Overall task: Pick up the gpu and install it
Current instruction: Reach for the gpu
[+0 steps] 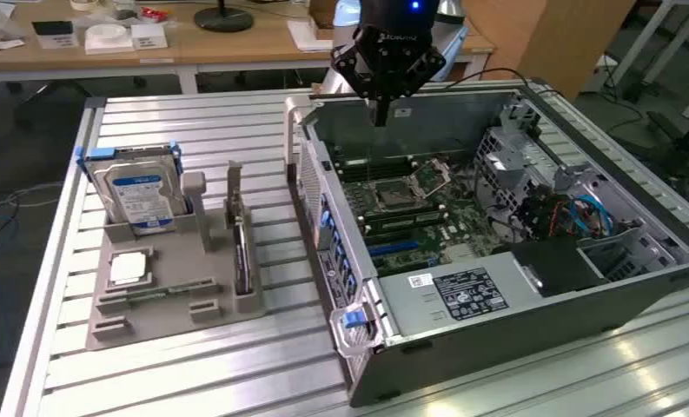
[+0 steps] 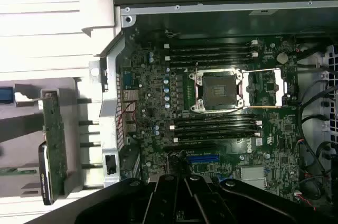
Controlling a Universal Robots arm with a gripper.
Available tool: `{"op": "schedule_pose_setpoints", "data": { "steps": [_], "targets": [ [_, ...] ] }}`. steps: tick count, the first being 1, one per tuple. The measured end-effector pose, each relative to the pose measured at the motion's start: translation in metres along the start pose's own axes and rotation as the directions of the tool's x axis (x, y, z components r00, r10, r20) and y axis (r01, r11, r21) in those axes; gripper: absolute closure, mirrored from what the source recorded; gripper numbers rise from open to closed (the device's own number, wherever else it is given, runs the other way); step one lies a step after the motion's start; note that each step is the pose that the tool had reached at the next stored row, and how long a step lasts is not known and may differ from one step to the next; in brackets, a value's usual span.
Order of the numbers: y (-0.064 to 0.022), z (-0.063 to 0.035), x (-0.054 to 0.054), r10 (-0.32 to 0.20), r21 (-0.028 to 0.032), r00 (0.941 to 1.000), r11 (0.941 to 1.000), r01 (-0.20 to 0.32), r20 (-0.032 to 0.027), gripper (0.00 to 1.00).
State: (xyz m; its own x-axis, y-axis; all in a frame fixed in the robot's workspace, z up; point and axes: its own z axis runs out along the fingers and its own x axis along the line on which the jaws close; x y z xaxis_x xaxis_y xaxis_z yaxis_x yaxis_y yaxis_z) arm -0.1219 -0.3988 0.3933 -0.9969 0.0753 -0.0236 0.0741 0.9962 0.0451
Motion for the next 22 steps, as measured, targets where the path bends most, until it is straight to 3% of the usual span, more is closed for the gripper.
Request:
{"op": "schedule_pose_setpoints", "data": {
  "steps": [6,22],
  "targets": [
    [0.0,0.0,0.001,0.0,-0.0001,1.0,1.0,0.0,0.0005,0.89],
    [-0.0014,-0.0005,0.019,0.0,-0.0001,1.0,1.0,0.0,0.0014,0.89]
  ]
}}
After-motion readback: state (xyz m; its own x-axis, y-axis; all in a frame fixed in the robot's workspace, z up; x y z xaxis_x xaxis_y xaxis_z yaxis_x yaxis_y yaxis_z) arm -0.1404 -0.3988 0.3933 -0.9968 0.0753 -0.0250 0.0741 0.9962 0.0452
